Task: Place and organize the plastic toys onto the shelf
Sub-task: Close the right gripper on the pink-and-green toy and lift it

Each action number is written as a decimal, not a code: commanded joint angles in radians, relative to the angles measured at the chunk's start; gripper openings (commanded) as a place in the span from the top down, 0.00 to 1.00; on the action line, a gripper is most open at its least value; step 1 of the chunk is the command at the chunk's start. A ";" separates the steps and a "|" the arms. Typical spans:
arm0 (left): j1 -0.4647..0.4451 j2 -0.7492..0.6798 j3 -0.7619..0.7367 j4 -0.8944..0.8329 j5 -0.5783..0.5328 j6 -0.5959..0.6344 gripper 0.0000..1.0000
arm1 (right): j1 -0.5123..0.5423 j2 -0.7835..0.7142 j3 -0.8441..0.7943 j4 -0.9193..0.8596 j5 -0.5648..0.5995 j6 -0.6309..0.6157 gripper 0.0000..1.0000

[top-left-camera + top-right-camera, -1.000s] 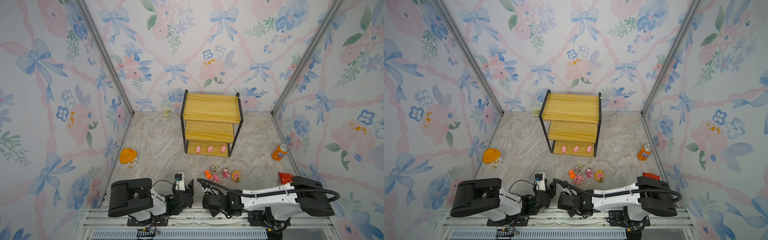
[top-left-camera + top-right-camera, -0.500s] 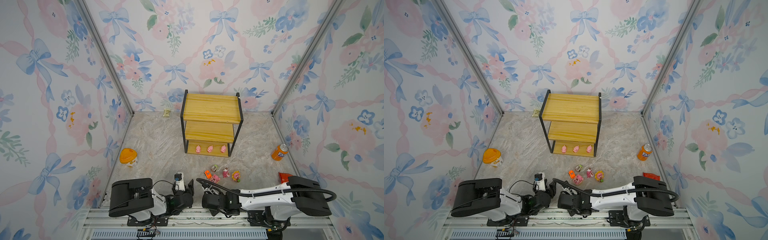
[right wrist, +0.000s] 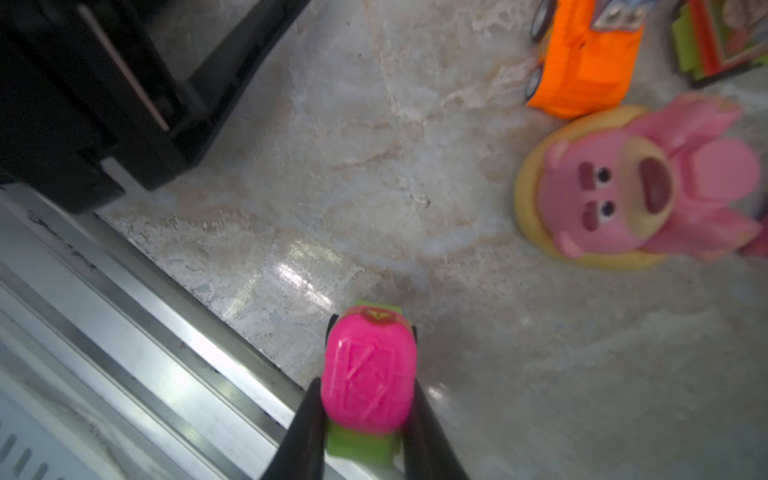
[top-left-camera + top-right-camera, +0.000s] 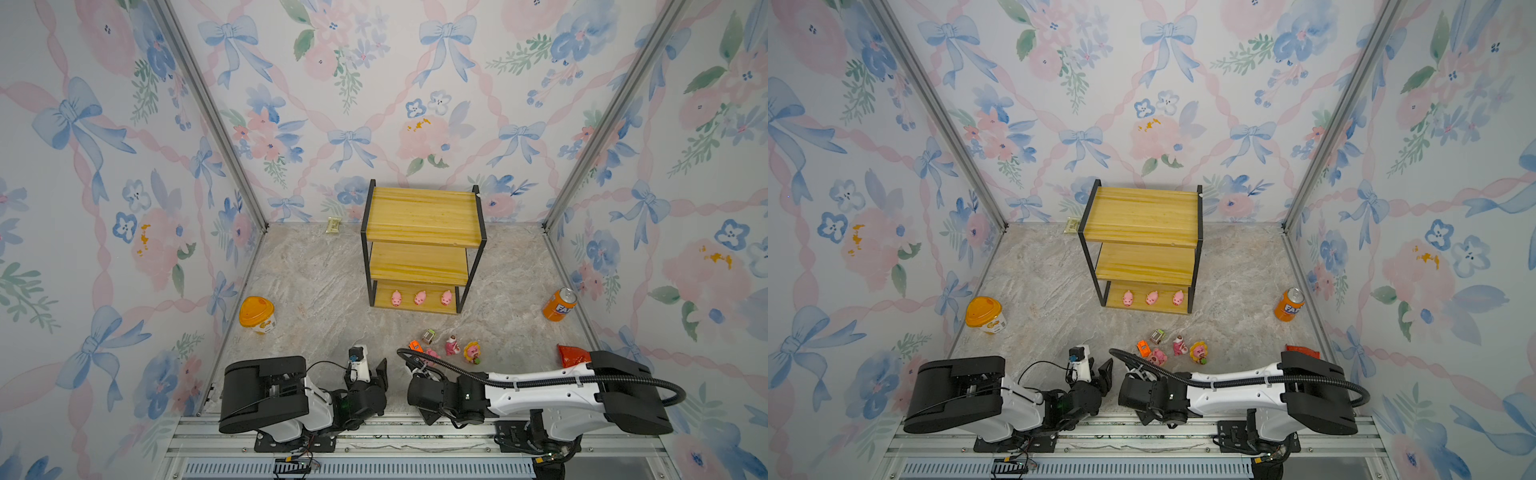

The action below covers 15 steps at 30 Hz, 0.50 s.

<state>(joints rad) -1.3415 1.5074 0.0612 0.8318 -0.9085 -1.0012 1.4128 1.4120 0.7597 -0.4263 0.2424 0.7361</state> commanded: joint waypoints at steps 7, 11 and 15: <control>0.001 0.032 -0.037 -0.151 0.062 -0.043 0.35 | -0.154 -0.107 0.149 -0.072 -0.060 -0.242 0.77; 0.001 0.030 -0.040 -0.151 0.053 -0.045 0.35 | -0.231 -0.105 0.240 -0.100 -0.091 -0.343 0.77; 0.001 0.031 -0.038 -0.150 0.039 -0.038 0.35 | -0.294 -0.081 0.344 -0.124 -0.096 -0.437 0.77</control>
<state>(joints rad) -1.3415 1.5074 0.0605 0.8314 -0.9154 -1.0077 1.1511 1.3205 1.0401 -0.5049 0.1642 0.4065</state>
